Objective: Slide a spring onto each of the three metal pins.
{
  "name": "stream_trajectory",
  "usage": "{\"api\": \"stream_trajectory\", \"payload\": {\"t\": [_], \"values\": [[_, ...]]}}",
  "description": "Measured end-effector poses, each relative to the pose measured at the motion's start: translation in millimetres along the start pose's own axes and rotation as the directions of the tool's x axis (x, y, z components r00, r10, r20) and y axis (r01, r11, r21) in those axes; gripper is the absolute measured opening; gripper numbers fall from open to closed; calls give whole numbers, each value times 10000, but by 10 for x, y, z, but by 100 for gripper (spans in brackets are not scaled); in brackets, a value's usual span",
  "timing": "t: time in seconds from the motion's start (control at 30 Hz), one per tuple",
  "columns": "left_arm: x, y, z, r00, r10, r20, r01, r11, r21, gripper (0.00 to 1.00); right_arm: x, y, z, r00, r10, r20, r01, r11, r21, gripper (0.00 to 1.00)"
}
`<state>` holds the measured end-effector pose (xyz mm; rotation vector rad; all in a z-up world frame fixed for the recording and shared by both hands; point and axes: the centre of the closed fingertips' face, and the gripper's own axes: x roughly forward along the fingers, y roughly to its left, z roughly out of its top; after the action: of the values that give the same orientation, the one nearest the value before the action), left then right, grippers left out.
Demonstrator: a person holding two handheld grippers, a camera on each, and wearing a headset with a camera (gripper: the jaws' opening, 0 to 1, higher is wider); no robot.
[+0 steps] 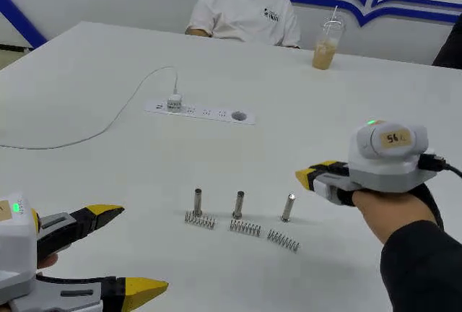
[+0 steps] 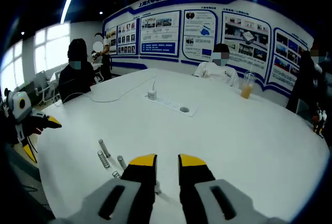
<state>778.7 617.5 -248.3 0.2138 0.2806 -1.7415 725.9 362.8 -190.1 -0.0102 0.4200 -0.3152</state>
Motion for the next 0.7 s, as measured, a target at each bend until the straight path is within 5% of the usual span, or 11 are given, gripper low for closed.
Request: {"api": "stream_trajectory", "payload": {"t": [0.1, 0.23, 0.4, 0.53, 0.7], "values": [[4, -11, 10, 10000, -39, -1, 39, 10000, 38, 83, -58, -7, 473, 9943, -36, 1062, 54, 9998, -165, 18], [17, -32, 20, 9999, -105, -29, 106, 9999, 105, 83, -119, -9, 1062, 9755, -105, 2196, 239, 9980, -581, 18], [21, -37, 53, 9999, -135, -4, 135, 9997, 210, 83, -198, 43, 1463, 9591, 20, 2832, 294, 9939, -1064, 20], [19, -22, 62, 9999, -96, 38, 95, 9998, 200, 83, -174, 74, 1310, 9676, 135, 2522, 191, 9918, -1264, 20], [18, -25, 44, 9999, -100, 3, 100, 9998, 192, 83, -111, 95, 771, 9881, 286, 1513, -103, 9926, -1209, 20]]}}
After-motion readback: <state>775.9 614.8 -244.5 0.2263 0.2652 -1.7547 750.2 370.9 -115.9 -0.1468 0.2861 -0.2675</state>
